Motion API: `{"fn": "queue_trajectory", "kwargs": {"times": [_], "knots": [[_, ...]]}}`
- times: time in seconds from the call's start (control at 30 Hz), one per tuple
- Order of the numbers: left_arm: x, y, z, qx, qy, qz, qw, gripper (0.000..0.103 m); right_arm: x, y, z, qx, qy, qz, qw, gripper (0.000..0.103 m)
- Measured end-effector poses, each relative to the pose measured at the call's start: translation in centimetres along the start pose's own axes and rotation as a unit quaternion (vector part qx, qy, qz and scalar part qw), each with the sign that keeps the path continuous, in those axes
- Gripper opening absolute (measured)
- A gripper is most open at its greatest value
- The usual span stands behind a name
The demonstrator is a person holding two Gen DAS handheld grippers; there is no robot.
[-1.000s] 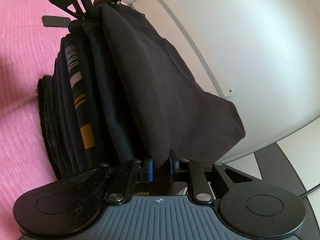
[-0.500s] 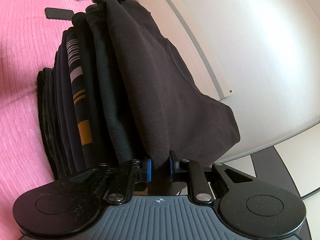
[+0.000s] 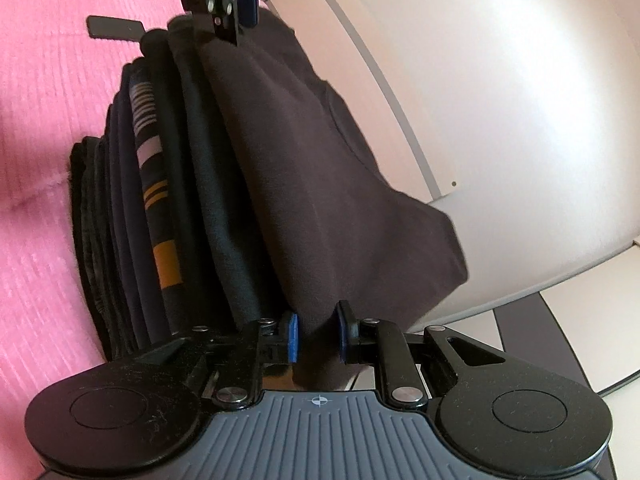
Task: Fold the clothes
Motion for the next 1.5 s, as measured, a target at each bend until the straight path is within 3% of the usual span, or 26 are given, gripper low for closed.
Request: {"fn": "queue_trajectory", "kwargs": {"times": [0.13,0.23,0.3,0.4,0.57,0.6,0.63,0.7,0.8,1.03,1.2,1.37,1.43,1.47,1.5], "knots": [[-0.3,0.4,-0.1,-0.016,-0.006,-0.004,0.9998,0.032,-2.6,-0.4,-0.9,0.033,-0.022,0.003,0.999,0.016],[-0.7,0.5,0.4,-0.026,-0.009,-0.005,0.9996,0.031,-4.3,-2.4,-2.6,0.116,-0.039,-0.026,0.992,0.016],[-0.7,0.4,0.5,-0.026,-0.009,-0.006,0.9996,0.031,-4.3,-3.6,-4.4,0.193,-0.048,-0.041,0.979,0.016],[0.4,-0.4,0.3,-0.021,-0.01,-0.005,0.9997,0.031,-2.5,-3.7,-6.8,0.333,-0.065,-0.041,0.94,0.016],[-0.6,-0.4,0.2,-0.019,-0.013,-0.001,0.9997,0.031,0.8,0.6,-7.3,0.524,-0.097,0.021,0.846,0.016],[-0.8,-0.4,0.1,-0.019,-0.011,0.001,0.9998,0.031,0.7,1.3,-6.6,0.545,-0.105,0.026,0.832,0.016],[-1.0,-0.3,0.0,-0.019,-0.01,0.003,0.9998,0.031,0.4,1.8,-5.9,0.55,-0.109,0.029,0.827,0.016],[-1.0,-0.1,-0.4,-0.012,-0.004,0.005,0.9999,0.032,-0.2,2.0,-4.9,0.53,-0.108,0.028,0.84,0.016],[-1.0,-0.1,-1.0,0.001,0.001,0.007,1.0,0.032,-0.1,2.3,-5.0,0.533,-0.112,0.03,0.838,0.016],[-0.4,-1.3,-0.2,-0.001,-0.017,0.015,0.9997,0.032,1.0,0.4,-6.2,0.505,-0.105,0.031,0.856,0.016],[-0.6,-1.9,0.3,-0.016,-0.021,0.017,0.9995,0.032,0.4,-0.3,-6.6,0.508,-0.094,0.025,0.856,0.016],[-2.8,-2.2,0.8,-0.064,-0.028,0.005,0.9975,0.041,-2.5,-0.4,-6.8,0.521,-0.083,0.012,0.85,0.019],[-4.5,-1.7,1.0,-0.101,-0.032,0.003,0.9944,0.042,-4.3,-0.1,-6.4,0.544,-0.073,0.01,0.836,0.056],[-5.5,-1.3,1.0,-0.123,-0.034,0.002,0.9918,0.043,-5.3,0.1,-6.1,0.557,-0.067,0.01,0.828,0.082],[-6.5,-0.9,1.0,-0.145,-0.037,0.002,0.9888,0.044,-6.4,0.3,-5.3,0.565,-0.066,0.012,0.822,0.082]]}}
Point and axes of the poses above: each gripper's, at about its wrist camera, not at the fingertips, and x roughly the way its jaws point, z to its left, y to its underside, the point moved 10 cm from there along x, roughly the way its jaws point, and after that the axes turned 6 degrees about -z, right-handed, at the moved point
